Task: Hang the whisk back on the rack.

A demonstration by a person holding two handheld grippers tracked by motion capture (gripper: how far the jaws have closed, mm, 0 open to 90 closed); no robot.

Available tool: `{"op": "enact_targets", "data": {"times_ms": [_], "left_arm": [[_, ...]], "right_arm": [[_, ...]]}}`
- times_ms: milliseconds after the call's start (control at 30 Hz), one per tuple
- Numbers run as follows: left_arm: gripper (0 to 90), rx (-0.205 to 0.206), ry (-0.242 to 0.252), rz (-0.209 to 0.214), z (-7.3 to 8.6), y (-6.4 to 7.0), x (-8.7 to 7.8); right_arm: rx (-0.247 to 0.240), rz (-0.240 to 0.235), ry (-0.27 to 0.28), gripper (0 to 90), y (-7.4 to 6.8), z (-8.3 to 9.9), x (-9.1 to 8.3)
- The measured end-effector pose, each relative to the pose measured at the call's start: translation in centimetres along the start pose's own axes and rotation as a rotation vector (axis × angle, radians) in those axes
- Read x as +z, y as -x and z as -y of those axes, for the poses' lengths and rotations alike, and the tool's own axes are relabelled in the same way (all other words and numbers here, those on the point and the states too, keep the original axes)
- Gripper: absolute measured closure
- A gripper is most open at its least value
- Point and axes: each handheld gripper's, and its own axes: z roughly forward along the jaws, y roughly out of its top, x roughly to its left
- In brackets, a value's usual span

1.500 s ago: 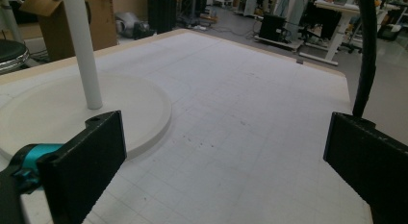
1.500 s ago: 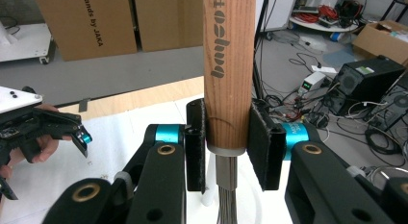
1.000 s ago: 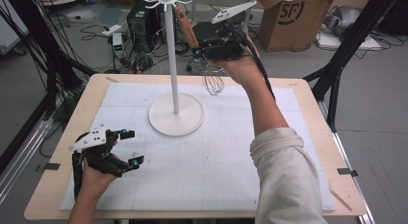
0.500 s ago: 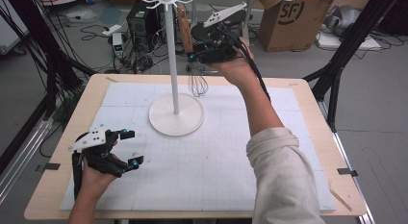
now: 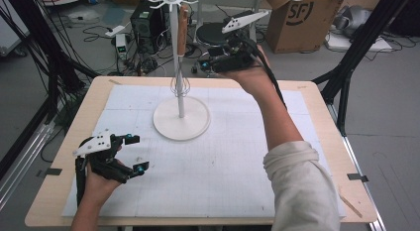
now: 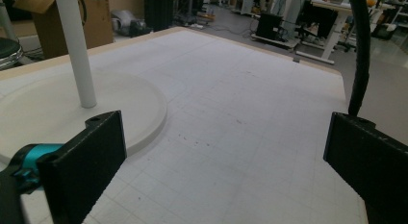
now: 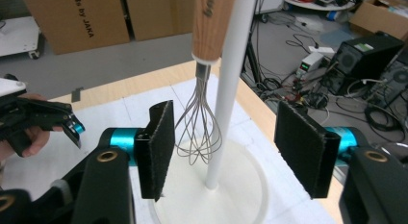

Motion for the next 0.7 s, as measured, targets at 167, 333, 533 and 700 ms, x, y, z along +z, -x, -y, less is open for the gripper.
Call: {"op": "enact_targets", "data": {"times_ms": [167,333,533,700], "left_arm": [[1.7,0.000,-0.010,0.004,0.1,0.0,0.2],[1.7,0.002,-0.019,0.004,0.2,0.1,0.4],[1.7,0.003,-0.022,0.003,0.2,0.1,0.5],[1.7,0.001,-0.024,0.005,0.2,0.1,0.6]], "right_arm": [[0.021,0.009,0.003,28.7,0.3,1.5,-1.2],[0.038,-0.010,0.030,23.8,0.4,2.9,-2.5],[0.060,-0.014,0.030,17.6,0.3,4.7,-4.2],[0.072,-0.031,0.033,15.1,0.3,5.9,-5.0]]}}
